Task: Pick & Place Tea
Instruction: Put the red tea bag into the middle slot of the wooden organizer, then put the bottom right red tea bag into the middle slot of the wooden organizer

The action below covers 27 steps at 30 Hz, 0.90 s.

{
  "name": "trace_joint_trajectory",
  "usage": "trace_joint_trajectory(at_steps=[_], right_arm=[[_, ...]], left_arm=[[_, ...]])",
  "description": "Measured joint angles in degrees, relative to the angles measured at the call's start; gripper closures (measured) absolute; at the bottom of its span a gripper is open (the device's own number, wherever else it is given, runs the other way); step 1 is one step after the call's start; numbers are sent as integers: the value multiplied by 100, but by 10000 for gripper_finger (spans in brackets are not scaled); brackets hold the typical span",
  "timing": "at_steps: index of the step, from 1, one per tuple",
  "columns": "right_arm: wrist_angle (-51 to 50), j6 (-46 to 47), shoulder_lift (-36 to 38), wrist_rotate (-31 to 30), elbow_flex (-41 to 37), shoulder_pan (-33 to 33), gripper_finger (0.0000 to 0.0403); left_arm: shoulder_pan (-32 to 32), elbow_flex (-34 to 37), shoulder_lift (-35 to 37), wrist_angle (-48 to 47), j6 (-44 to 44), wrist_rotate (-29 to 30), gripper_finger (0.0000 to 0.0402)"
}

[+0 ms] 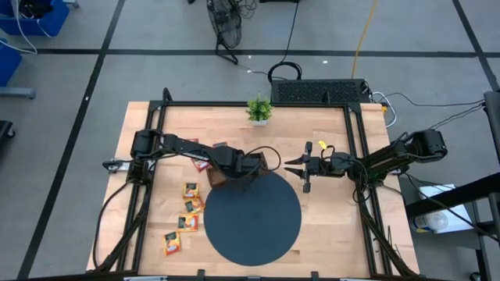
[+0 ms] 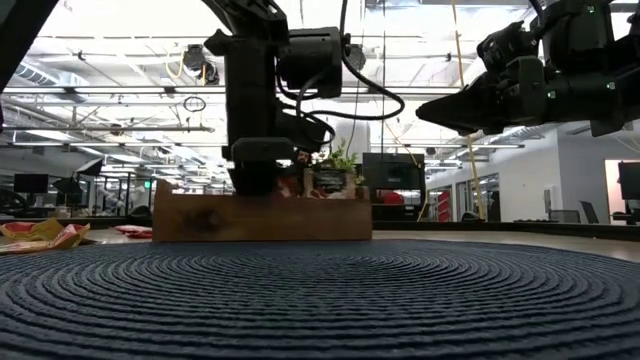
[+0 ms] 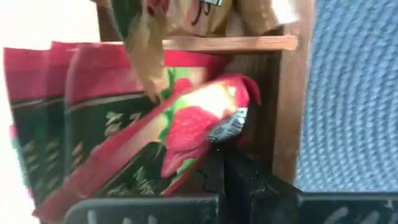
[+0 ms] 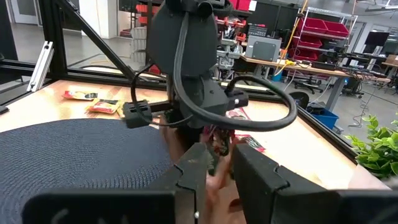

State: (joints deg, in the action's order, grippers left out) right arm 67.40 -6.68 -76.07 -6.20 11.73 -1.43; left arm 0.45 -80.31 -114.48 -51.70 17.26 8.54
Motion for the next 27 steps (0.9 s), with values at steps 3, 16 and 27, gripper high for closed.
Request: trace_joint_trajectory(at_steps=[3, 16, 27], right_arm=[[0, 0, 0, 0, 0, 0, 332], [0, 0, 0, 0, 0, 0, 332], [-88, 0, -2, 0, 0, 0, 332]], left_arm=[[0, -115, 0, -319, 137, 186, 397], [4, -633, 7, -1129, 133, 621, 396], [57, -838, 501, -3128, 1208, 2795, 389]])
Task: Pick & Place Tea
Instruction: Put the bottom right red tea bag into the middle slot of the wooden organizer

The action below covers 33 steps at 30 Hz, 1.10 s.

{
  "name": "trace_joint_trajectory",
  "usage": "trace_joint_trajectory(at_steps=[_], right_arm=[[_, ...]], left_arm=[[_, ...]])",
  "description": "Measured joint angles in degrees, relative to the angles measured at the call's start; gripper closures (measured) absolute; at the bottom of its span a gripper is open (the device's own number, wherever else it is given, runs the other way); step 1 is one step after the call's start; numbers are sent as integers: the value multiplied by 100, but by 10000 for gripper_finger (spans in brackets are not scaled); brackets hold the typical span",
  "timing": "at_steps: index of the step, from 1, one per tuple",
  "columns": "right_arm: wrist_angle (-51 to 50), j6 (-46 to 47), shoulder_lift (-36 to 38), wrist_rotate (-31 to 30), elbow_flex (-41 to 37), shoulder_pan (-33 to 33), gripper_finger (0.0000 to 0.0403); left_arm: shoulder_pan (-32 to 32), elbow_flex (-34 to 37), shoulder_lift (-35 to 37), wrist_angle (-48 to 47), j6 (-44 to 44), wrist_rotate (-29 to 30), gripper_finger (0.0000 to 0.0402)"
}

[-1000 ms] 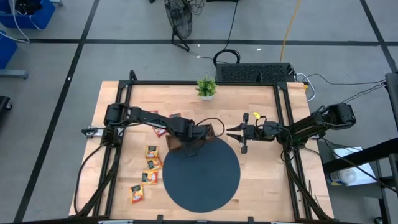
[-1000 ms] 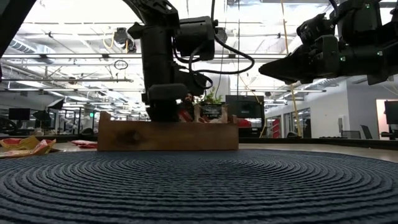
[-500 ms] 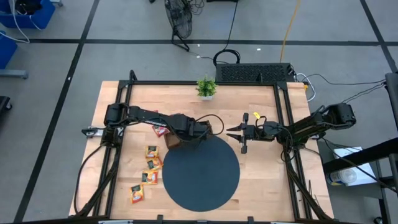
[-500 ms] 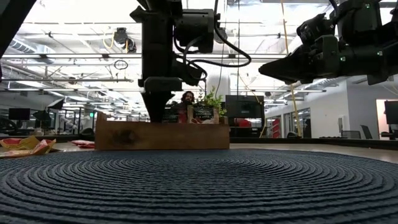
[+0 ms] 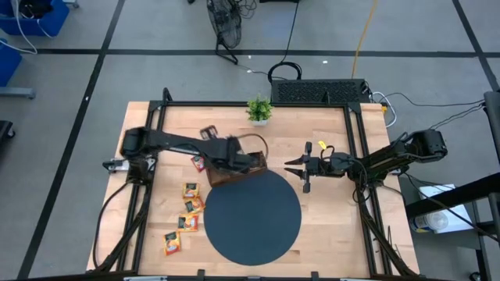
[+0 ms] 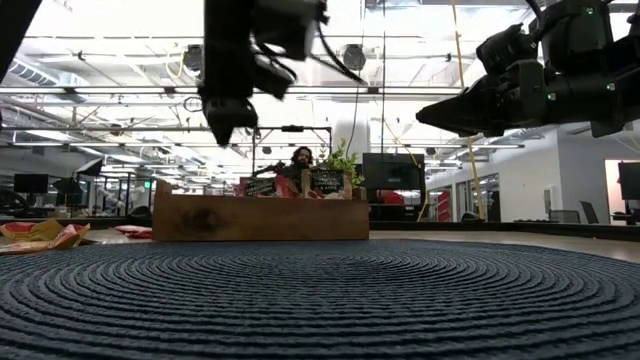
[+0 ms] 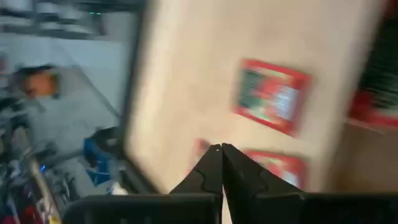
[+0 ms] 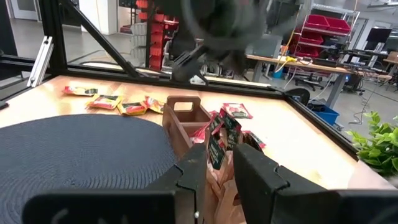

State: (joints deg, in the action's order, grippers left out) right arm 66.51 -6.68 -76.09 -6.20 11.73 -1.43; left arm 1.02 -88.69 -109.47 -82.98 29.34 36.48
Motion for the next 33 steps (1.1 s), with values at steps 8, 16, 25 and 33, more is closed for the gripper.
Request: trace_joint_trajectory(at_steps=[8, 16, 25, 33], right_arm=[[-87, -2, 0, -2, 0, 0, 332], [-87, -22, 0, -799, 0, 28, 332], [68, 509, 0, -1353, 0, 375, 332], [360, 1172, -2, -1351, 0, 795, 332]], left_arm=[[-103, 1245, 1677, 973, 542, 565, 357], [-859, 3534, 2940, 4344, -545, -1000, 256], [-2162, 4730, 2793, 6935, -2454, -1025, 156], [-3109, 4878, 2679, 7413, -3759, -3403, 133]])
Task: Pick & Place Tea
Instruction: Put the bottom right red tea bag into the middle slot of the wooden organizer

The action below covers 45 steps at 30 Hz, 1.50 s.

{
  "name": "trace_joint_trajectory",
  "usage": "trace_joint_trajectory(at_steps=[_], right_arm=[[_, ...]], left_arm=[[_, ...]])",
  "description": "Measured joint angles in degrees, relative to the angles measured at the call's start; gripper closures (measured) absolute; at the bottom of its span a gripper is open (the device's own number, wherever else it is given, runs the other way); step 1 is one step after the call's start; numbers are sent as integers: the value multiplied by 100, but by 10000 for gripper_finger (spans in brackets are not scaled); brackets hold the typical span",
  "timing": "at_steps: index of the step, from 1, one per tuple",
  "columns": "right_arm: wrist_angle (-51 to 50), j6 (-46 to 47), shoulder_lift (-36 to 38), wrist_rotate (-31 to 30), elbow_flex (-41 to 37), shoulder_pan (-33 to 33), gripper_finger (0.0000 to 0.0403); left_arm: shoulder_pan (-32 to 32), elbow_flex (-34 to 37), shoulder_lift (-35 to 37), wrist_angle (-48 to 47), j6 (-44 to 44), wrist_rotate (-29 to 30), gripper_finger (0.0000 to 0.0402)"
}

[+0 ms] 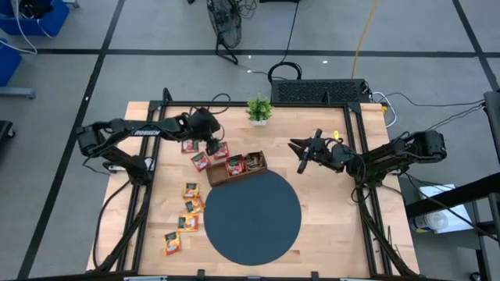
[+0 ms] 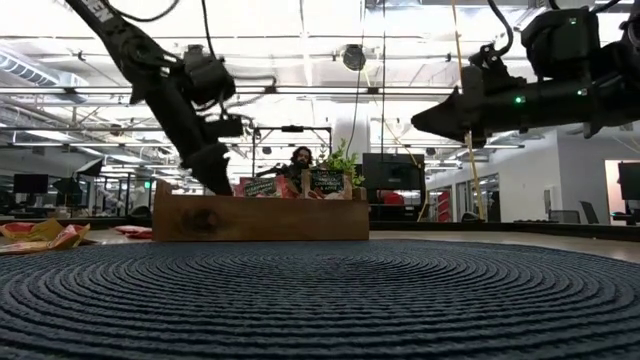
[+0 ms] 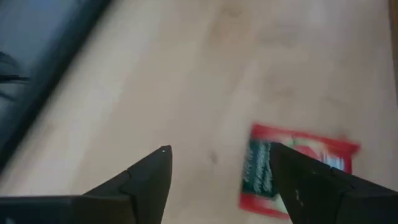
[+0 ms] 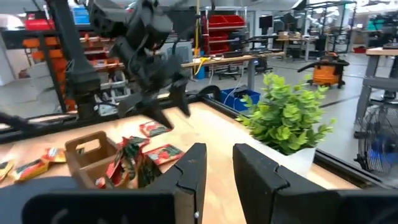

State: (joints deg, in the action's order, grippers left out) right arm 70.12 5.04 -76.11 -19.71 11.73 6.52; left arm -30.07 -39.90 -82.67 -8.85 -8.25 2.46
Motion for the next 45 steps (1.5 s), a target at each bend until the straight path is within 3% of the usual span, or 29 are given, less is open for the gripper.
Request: trace_joint_trajectory(at_steps=[11, 20, 27, 30, 35, 40, 45], right_arm=[[-10, 30, 0, 26, 0, 365, 332], [-254, -31, 2, 44, 0, 365, 332], [-464, -18, 4, 47, 0, 363, 332], [-503, -15, 4, 49, 0, 363, 332], [-594, 0, 4, 51, 0, 354, 332], [-636, 28, 4, 53, 0, 352, 332], [-690, 28, 4, 55, 0, 352, 332]], left_arm=[[-99, -130, -935, -400, -356, -983, 133], [216, -299, -1091, -574, -206, -894, 133], [217, -393, -2030, 449, 376, -584, 133], [276, -390, -2093, 584, 546, -388, 140], [337, -341, -1847, 423, 469, -142, 218], [302, -373, -1649, -55, 364, 64, 370], [289, -542, -1313, -757, 294, 661, 397]])
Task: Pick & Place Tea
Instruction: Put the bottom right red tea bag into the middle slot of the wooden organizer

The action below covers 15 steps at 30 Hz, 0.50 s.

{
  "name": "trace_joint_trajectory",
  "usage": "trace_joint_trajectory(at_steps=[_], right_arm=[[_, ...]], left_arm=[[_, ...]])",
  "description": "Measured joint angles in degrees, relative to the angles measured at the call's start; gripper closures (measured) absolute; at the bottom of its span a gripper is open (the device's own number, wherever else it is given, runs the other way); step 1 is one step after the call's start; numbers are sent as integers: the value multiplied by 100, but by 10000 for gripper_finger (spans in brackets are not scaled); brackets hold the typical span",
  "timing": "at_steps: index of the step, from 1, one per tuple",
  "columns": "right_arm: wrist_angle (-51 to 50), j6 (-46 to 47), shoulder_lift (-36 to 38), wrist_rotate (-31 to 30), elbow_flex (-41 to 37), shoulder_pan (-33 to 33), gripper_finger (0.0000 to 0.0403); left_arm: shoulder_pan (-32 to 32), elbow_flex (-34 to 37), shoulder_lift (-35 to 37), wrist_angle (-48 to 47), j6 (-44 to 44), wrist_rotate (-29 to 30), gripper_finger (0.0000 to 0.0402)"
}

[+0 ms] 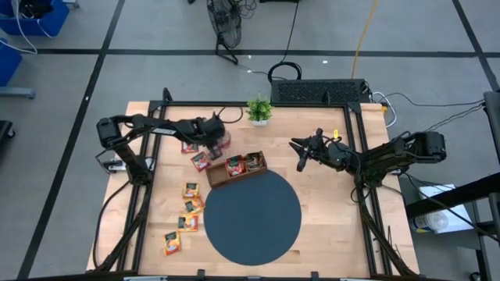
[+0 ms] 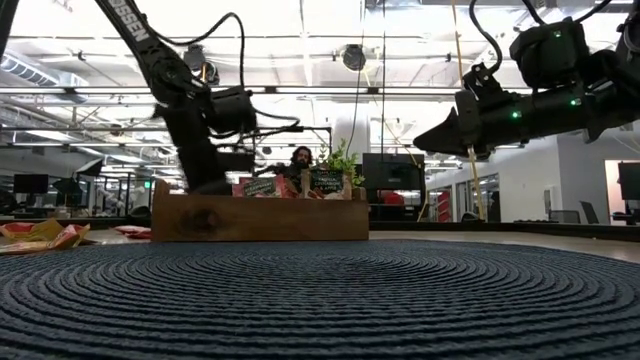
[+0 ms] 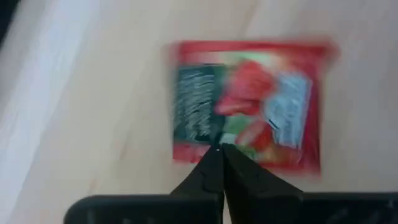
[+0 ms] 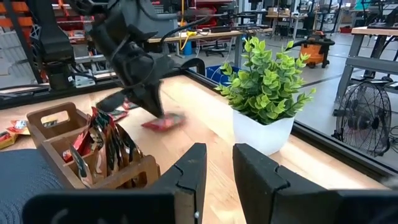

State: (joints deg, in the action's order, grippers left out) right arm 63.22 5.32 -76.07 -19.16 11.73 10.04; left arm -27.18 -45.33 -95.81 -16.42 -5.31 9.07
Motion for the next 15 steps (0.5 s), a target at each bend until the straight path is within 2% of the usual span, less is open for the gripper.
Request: trace_joint_trajectory(at_steps=[3, 6, 9, 12, 15], right_arm=[[-55, 0, 0, 2, 0, 0, 332], [-102, 2, 0, 21, 2, -12, 332], [-151, 1, 0, 56, 0, -55, 332], [-144, -26, 0, 151, 0, -79, 332], [-161, -39, 0, 287, 0, -77, 332]], left_arm=[[72, -179, 296, -639, -2, 891, 398], [106, -384, 722, -921, 62, 1402, 399], [153, -351, 1011, -1119, 66, 1270, 399], [240, -400, 1263, -1007, 251, 871, 399], [230, -380, 1328, -1508, 498, 674, 384]])
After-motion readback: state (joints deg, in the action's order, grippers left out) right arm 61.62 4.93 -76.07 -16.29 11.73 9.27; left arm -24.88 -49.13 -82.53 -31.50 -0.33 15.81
